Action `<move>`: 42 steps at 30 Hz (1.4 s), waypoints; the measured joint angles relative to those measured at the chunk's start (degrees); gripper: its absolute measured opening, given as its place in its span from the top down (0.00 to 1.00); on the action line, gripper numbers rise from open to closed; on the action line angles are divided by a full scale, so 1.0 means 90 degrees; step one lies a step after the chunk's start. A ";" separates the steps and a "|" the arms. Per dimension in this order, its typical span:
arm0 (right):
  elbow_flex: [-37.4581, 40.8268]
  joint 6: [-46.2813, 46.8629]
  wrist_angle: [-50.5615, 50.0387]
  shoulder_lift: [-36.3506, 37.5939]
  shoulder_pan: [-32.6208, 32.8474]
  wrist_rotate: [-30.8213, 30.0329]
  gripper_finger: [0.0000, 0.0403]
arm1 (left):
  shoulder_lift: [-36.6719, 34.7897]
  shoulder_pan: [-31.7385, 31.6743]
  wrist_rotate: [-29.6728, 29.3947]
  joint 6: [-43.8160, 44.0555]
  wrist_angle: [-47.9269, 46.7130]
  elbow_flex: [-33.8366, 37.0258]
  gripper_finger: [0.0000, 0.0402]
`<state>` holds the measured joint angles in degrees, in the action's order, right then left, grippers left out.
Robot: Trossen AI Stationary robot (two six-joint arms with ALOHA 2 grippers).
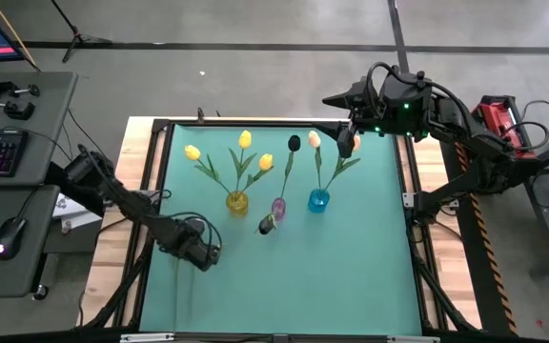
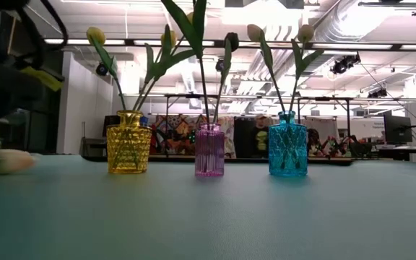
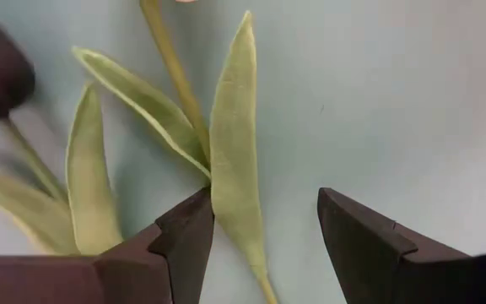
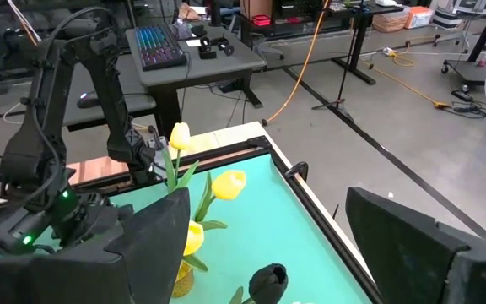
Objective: Sort flowers into vase by color
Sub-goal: Put the light orange tulip into the blue flower vase
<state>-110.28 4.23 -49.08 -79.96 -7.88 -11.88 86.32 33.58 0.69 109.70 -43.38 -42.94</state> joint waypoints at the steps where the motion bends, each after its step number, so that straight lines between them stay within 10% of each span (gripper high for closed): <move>1: 0.0000 0.0000 0.0000 0.0000 0.0000 0.0000 0.24 | 0.0023 -0.0056 0.0000 -0.0088 -0.0009 0.0000 0.51; 15: 0.0000 -0.0015 -0.0188 0.0000 0.0000 0.0000 0.24 | 0.0464 -0.0286 0.0051 -0.0455 -0.0038 -0.0027 0.53; 21: -0.0002 -0.0026 -0.0199 0.0000 0.0000 0.0000 0.24 | 0.0239 -0.0289 0.0044 -0.1219 0.0014 -0.0002 0.82; 24: -0.0001 -0.0070 -0.0199 0.0000 0.0000 0.0000 0.24 | -0.0108 -0.0287 -0.0372 -0.1546 -0.0006 0.0024 0.97; 42: -0.0002 -0.0095 -0.0380 0.0000 0.0000 0.0141 0.24 | -0.3799 -0.0364 -0.2059 -0.5755 0.1181 -0.0450 1.00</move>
<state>-110.30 3.38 -52.50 -79.96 -7.88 -10.61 52.13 30.30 -17.84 57.90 -32.75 -46.98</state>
